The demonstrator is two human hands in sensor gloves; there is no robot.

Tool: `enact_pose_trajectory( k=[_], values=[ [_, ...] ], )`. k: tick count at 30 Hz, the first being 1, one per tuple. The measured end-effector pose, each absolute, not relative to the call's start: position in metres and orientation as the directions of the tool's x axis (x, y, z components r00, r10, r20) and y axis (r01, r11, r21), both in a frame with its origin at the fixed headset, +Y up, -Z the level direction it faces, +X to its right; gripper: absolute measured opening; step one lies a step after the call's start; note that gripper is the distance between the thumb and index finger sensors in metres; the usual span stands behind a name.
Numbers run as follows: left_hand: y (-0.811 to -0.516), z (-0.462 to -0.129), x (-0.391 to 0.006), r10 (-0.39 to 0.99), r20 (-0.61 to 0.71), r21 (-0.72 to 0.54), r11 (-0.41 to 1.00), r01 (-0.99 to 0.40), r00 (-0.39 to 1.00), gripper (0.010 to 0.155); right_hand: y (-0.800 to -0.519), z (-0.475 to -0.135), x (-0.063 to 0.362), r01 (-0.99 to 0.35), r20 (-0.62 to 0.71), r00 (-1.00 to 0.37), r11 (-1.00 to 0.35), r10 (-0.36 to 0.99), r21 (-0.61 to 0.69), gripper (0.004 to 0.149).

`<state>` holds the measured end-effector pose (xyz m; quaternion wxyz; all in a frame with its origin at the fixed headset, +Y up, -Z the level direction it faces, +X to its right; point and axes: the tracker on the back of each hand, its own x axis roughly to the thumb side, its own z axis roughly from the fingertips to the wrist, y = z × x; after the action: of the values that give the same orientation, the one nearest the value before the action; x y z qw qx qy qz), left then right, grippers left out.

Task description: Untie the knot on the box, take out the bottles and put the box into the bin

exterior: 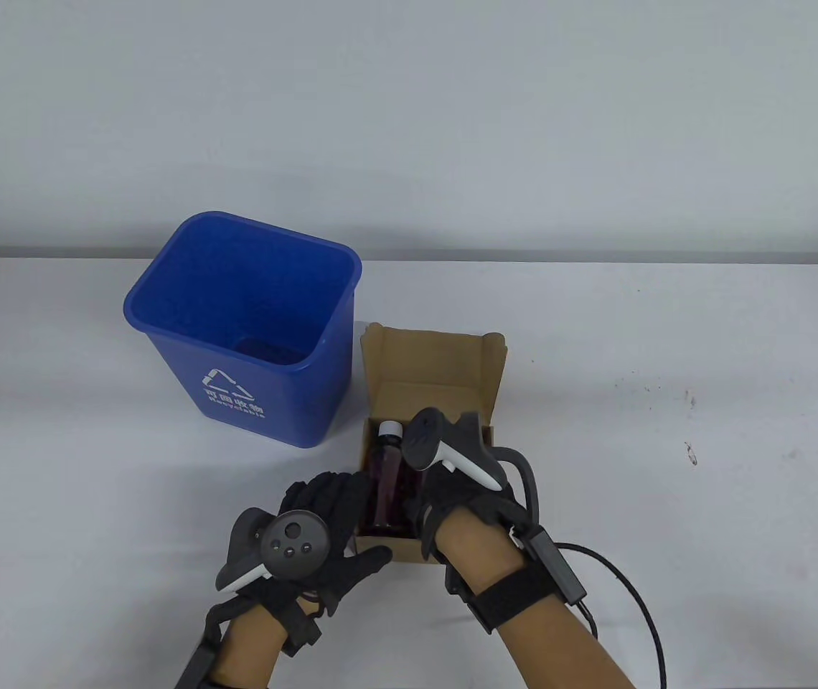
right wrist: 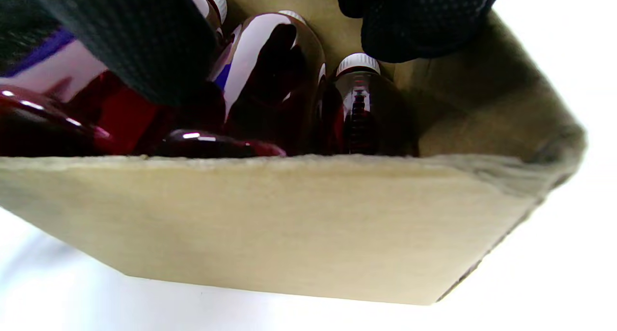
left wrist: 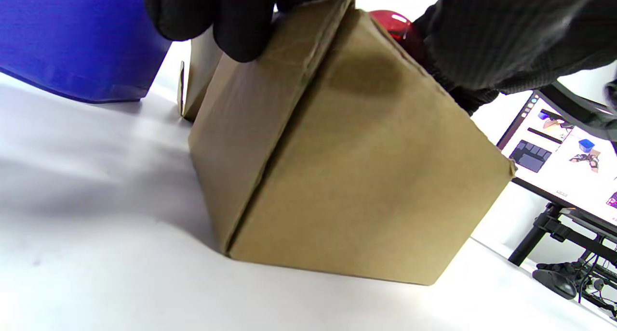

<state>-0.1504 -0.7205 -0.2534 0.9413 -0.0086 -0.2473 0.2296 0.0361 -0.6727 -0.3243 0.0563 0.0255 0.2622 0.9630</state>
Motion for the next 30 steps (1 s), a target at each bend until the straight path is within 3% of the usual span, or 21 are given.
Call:
enact_pose_trajectory(
  k=[7,11,14,24,28,30],
  values=[
    [-0.721,-0.254,-0.151,0.445,0.462,-0.133,0.890,-0.436,0.767,0.095,-0.676,-0.333,0.033,-0.099,-0.001,-0.993,-0.799,0.122,0.594,0.094],
    [-0.721,-0.254,-0.151,0.449,0.458,-0.135,0.888,-0.439,0.768,0.095,-0.690,-0.341,0.046,-0.274,-0.054,-0.939,-0.644,0.340,0.714,0.091],
    [-0.722,-0.255,-0.151,0.464,0.457,-0.146,0.880,-0.451,0.759,0.094,-0.693,-0.346,0.056,-0.320,-0.056,-0.916,-0.638,0.398,0.701,0.092],
    [-0.722,-0.255,-0.150,0.465,0.458,-0.142,0.880,-0.454,0.758,0.093,-0.698,-0.366,0.058,-0.407,-0.247,-0.896,-0.460,0.369,0.789,0.102],
    [-0.722,-0.256,-0.150,0.465,0.459,-0.139,0.879,-0.456,0.757,0.093,-0.718,-0.371,0.072,-0.649,-0.464,-0.715,-0.249,0.522,0.719,0.100],
    [-0.722,-0.256,-0.148,0.465,0.461,-0.141,0.879,-0.455,0.756,0.092,-0.722,-0.372,0.077,-0.690,-0.501,-0.666,-0.201,0.553,0.696,0.099]
  ],
)
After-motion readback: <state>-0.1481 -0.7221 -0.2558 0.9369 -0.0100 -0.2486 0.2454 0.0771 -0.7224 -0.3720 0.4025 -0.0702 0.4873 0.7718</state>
